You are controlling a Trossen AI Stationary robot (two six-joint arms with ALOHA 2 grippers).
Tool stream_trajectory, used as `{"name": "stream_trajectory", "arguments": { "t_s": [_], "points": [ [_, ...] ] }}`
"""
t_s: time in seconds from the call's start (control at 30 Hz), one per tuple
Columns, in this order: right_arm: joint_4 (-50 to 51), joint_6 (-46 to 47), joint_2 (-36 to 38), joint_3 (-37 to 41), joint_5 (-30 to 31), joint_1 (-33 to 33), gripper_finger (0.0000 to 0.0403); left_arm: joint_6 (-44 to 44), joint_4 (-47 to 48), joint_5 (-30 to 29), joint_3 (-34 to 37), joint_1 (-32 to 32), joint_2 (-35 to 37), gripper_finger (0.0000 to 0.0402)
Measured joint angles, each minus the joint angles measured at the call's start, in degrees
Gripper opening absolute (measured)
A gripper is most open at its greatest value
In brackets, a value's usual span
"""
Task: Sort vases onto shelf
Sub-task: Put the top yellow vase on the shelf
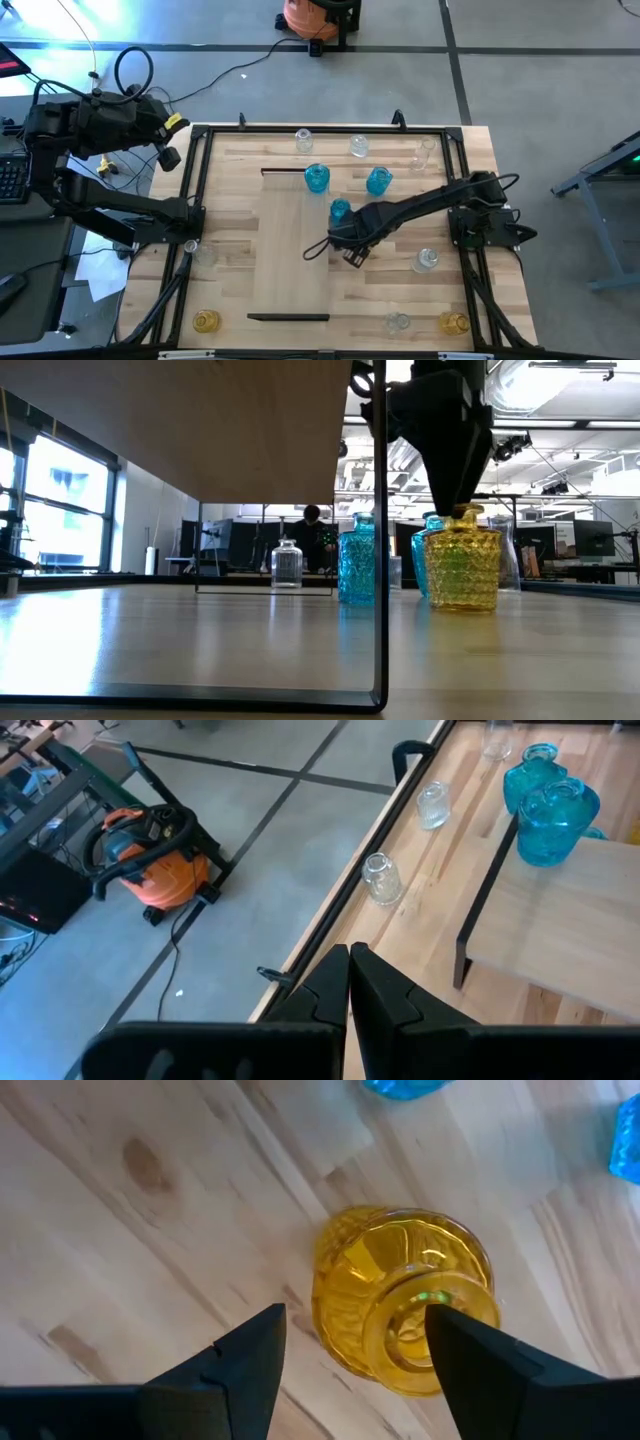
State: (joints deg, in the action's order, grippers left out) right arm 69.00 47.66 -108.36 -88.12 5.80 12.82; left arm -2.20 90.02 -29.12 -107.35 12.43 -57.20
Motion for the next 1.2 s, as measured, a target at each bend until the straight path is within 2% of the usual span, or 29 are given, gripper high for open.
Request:
{"name": "stream_trajectory", "arguments": {
  "t_s": [0.3, 0.4, 0.53, 0.83, 0.9, 1.07, 1.2],
  "points": [
    [-0.20, -1.62, -0.20, 0.00, -0.43, -1.12, 0.0223, 0.10, 0.00, 0.00, 0.00, 0.00, -0.25, 0.0006],
    [1.49, -1.43, -0.20, 0.00, -2.77, -1.20, 0.0207, 0.66, 0.00, 0.00, 0.00, 0.00, -0.28, 0.0006],
    [3.32, -1.24, -0.20, 0.00, -4.61, -1.20, 0.0159, 0.61, 0.00, 0.01, 0.00, 0.00, -0.25, 0.0006],
    [3.48, -2.08, -0.20, -0.09, -5.99, -1.17, 0.0019, 0.56, 0.00, 0.00, 0.00, 0.00, -0.27, 0.0006],
    [3.57, -2.63, -0.20, -0.09, -5.88, -1.16, 0.0012, 0.52, 0.00, -0.03, 0.00, -0.01, -0.28, 0.0006],
    [3.49, -2.23, -0.20, -0.09, -6.08, -1.16, 0.0028, 0.48, 0.00, -0.15, 0.00, 0.00, -0.28, 0.0006],
    [3.46, -2.24, -0.20, -0.11, -6.91, -1.13, 0.0012, 0.48, 0.00, -0.17, 0.00, 0.00, -0.28, 0.0006]
  ]
}}
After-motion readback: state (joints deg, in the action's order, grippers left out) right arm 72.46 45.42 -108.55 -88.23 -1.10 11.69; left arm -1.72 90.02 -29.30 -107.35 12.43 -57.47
